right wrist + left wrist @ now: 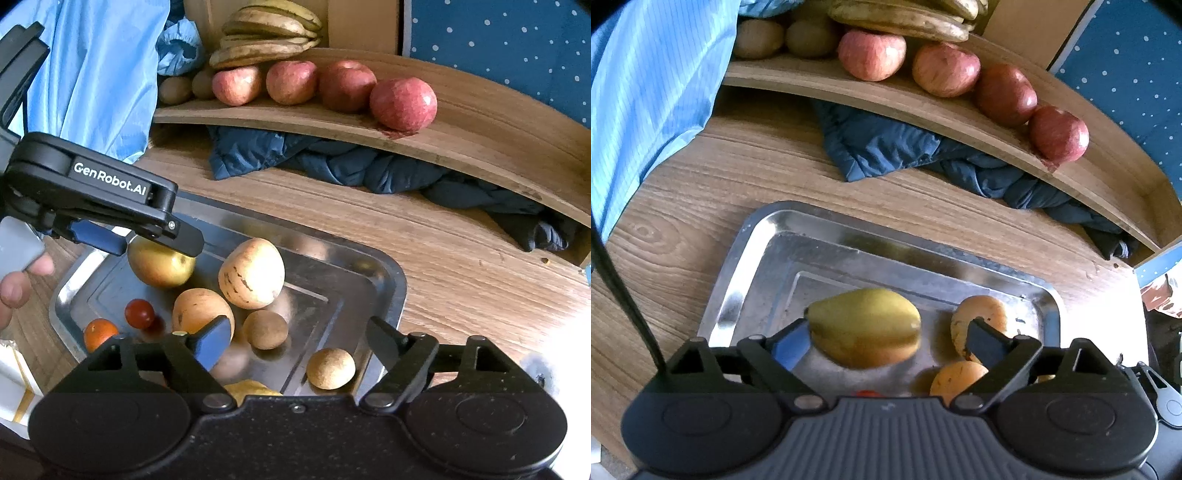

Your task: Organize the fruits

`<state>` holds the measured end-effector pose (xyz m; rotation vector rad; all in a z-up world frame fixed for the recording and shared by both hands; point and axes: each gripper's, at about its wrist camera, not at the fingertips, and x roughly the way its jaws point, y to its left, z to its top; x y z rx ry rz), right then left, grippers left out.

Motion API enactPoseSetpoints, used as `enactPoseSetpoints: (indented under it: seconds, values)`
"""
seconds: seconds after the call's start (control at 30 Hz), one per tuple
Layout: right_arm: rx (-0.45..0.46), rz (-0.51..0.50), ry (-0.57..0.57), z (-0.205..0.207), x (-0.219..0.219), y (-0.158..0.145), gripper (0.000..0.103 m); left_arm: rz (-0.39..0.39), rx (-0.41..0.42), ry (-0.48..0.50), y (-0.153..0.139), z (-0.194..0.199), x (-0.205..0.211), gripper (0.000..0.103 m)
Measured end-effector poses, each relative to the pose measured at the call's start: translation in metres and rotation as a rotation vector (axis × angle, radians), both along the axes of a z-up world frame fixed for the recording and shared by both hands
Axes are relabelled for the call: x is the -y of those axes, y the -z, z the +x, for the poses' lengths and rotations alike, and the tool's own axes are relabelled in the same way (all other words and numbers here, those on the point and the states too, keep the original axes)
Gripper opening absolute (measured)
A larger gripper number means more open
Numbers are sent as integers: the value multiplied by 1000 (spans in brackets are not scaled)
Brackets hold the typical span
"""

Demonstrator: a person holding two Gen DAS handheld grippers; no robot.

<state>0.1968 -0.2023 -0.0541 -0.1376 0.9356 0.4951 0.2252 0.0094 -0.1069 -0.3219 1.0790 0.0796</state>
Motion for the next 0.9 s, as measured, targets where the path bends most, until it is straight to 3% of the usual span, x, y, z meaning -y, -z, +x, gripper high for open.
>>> enactPoseSetpoints:
  seconds: [0.23, 0.67, 0.9]
  values:
    - [19, 7, 12, -4, 7, -5, 96, 10, 23, -8, -8, -6, 3, 99]
    - [91, 22, 53, -16, 25, -23, 102, 27, 71, -47, -26, -27, 5, 101]
    - [157, 58, 78, -27, 33, -39, 102, 94, 98, -32, -35, -46, 12, 102]
